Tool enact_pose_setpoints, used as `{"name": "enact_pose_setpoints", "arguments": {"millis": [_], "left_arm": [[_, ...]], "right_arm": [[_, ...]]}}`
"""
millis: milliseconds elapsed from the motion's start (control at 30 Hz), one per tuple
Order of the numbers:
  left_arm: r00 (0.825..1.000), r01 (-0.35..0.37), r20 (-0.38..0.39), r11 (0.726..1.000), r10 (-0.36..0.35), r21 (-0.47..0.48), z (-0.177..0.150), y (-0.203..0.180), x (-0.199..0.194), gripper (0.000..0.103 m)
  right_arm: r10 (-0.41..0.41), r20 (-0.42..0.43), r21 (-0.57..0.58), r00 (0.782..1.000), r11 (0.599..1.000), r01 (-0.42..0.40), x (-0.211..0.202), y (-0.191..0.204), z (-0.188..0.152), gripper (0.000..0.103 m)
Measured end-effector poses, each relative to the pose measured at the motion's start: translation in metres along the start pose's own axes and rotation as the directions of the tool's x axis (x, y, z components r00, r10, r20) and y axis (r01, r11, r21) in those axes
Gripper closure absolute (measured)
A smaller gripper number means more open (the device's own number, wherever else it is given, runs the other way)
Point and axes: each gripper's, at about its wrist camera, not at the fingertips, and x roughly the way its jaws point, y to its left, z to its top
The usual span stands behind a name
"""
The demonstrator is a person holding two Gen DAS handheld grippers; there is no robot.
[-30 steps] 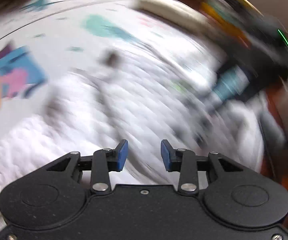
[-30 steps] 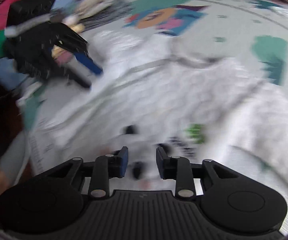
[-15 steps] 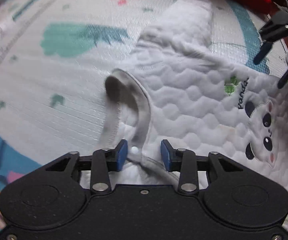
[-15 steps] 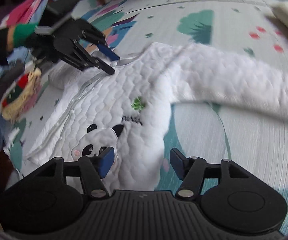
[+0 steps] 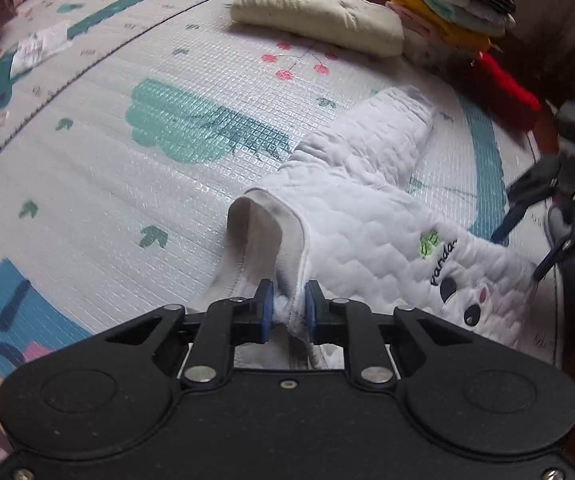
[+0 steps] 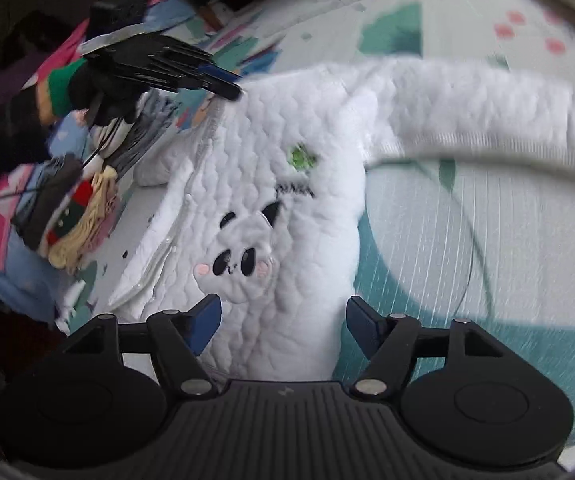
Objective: Fold clothes
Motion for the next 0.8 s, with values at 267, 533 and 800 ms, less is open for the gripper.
{"name": "enact_pose_setpoints", "arguments": {"millis": [267, 533, 800], "left_arm": [[0.998, 0.043, -0.044, 0.999, -0.044, -0.021, -0.011, -0.011, 0.007, 0.088], [0.999, 0.002, -0.034, 0.993, -0.006, -0.12, -0.007, -0.006, 0.025, 0.088], [0.995, -0.056, -0.096, 0.986, 0.041, -0.155, -0.01, -0.003, 0.044, 0.087]], "right_arm": [[-0.002, -0.064, -0.038, 0.998, 0.999, -0.001, -0.002, -0.004, -0.004, 0.095], [-0.187, 0.044, -0.145, 0.981, 0.971, 0.192, -0.058, -0.019, 0.017, 0.054], [-0.065, -0.14, -0.641, 0.988, 0.766, -0.041, -0.011, 0.086, -0.052, 0.055]]}}
